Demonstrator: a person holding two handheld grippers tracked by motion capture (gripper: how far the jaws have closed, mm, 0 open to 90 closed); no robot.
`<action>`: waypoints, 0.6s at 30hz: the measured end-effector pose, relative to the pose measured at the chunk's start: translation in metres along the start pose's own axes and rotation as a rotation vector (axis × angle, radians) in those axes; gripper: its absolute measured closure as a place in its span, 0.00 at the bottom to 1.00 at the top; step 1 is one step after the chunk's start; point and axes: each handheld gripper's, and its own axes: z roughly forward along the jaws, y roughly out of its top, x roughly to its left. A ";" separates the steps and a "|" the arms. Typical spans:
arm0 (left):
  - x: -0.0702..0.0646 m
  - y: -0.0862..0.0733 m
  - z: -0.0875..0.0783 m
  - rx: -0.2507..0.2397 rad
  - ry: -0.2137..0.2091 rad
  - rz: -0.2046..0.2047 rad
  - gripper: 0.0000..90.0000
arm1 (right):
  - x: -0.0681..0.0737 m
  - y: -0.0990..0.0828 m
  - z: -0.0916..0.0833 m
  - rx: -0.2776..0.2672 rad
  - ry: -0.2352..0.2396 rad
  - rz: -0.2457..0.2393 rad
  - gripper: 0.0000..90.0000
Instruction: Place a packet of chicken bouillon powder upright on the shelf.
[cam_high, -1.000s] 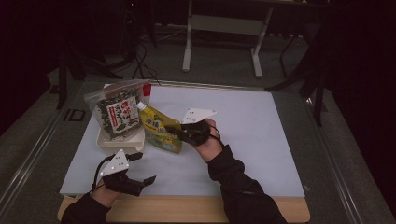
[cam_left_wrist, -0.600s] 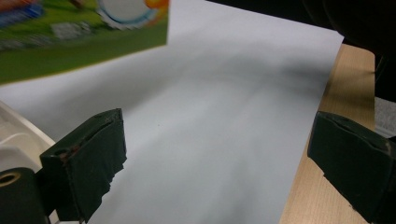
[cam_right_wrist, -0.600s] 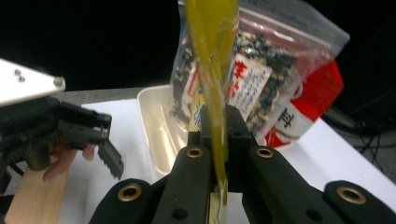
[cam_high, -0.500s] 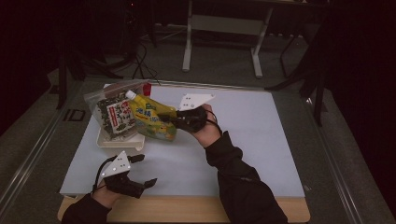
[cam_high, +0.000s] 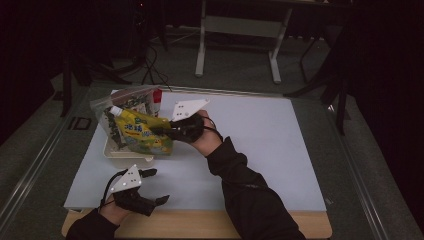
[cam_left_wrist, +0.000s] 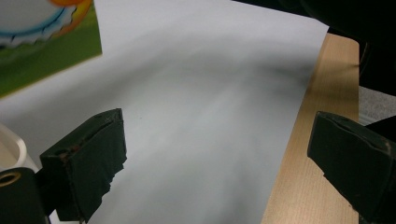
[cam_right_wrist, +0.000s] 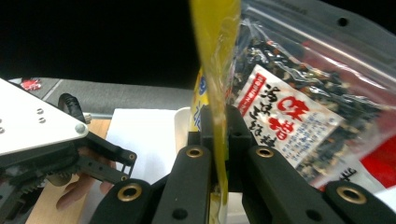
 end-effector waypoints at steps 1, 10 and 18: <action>0.000 0.000 0.000 0.000 0.000 0.001 0.06 | 0.000 0.001 0.003 0.004 0.015 0.003 1.00; 0.000 -0.001 -0.001 -0.002 0.001 -0.003 0.06 | -0.005 0.002 0.036 0.032 0.071 -0.025 1.00; 0.001 -0.001 -0.004 -0.004 0.005 0.002 0.06 | -0.008 0.001 0.062 0.025 0.091 -0.019 1.00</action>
